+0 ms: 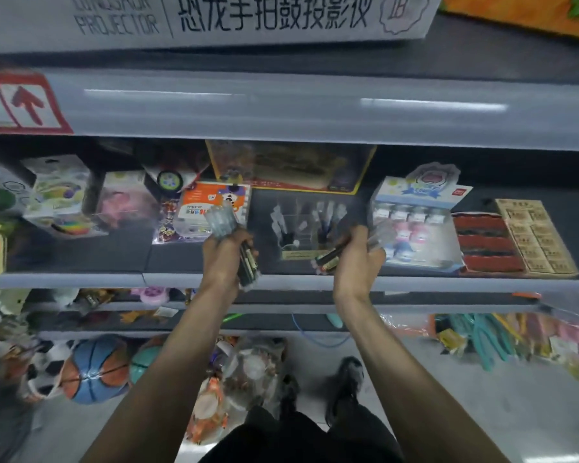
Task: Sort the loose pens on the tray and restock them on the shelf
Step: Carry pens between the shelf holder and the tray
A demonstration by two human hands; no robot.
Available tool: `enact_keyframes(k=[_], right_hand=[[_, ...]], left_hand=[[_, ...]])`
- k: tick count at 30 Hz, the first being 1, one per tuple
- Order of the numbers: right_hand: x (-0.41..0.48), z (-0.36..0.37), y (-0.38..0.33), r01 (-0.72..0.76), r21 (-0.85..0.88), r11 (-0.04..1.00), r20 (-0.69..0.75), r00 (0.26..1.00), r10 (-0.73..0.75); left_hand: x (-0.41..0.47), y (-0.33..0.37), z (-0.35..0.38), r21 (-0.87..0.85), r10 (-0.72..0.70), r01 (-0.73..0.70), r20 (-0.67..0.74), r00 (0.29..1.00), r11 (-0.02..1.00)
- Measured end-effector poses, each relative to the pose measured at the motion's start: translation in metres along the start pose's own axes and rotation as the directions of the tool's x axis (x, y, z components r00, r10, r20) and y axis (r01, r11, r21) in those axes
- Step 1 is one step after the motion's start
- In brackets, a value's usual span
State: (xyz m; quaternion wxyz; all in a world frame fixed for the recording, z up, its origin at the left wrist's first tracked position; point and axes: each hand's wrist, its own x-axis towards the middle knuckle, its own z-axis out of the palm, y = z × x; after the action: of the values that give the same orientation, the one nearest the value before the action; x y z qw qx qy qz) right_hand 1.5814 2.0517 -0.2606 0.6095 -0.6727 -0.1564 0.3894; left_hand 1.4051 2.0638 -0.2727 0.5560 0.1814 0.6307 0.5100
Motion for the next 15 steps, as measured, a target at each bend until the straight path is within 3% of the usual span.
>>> enact_keyframes(k=[8,11,15], right_hand=[[-0.002,0.005,0.000,0.238,-0.117,0.964,0.020,0.971,-0.237],[-0.002,0.015,0.007,0.410,-0.150,0.900,0.064,0.912,-0.405],[0.014,0.023,0.028,0.508,-0.182,0.842,0.081,0.861,-0.502]], left_hand=[[0.010,-0.010,-0.003,0.020,-0.004,0.004,0.000,1.000,1.000],[0.017,-0.003,0.002,0.038,0.022,-0.023,0.016,1.000,0.999],[0.031,0.009,0.009,0.031,0.036,-0.037,0.028,0.999,0.999]])
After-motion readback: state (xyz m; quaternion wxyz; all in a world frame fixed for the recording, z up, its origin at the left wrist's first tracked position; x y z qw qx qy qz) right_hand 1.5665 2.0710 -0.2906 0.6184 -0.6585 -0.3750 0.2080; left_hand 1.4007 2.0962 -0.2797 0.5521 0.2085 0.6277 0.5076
